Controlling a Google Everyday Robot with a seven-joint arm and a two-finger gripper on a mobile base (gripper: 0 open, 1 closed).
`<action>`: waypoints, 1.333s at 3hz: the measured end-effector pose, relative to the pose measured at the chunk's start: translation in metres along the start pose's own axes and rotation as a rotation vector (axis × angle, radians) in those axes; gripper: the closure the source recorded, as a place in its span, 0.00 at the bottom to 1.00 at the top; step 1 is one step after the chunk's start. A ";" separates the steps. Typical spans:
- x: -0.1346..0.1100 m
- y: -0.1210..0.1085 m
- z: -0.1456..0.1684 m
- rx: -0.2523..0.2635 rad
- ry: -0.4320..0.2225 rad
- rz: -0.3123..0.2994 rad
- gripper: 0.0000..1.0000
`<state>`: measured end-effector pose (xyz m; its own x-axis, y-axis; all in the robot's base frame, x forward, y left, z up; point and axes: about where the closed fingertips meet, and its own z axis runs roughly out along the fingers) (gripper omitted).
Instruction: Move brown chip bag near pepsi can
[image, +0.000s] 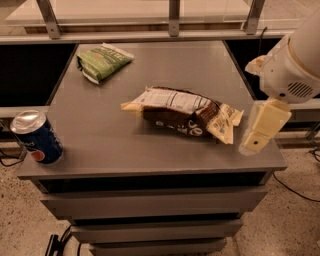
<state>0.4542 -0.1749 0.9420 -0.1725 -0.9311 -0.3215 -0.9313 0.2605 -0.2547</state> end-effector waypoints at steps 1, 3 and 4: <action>-0.024 0.007 0.030 -0.018 -0.065 -0.042 0.00; -0.068 0.010 0.102 -0.059 -0.126 -0.108 0.00; -0.079 0.000 0.131 -0.060 -0.141 -0.122 0.17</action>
Offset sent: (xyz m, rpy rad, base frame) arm 0.0350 0.1075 -0.0931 0.1189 0.0070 0.1782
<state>0.5101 -0.0679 0.8482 -0.0143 -0.9088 -0.4170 -0.9607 0.1280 -0.2461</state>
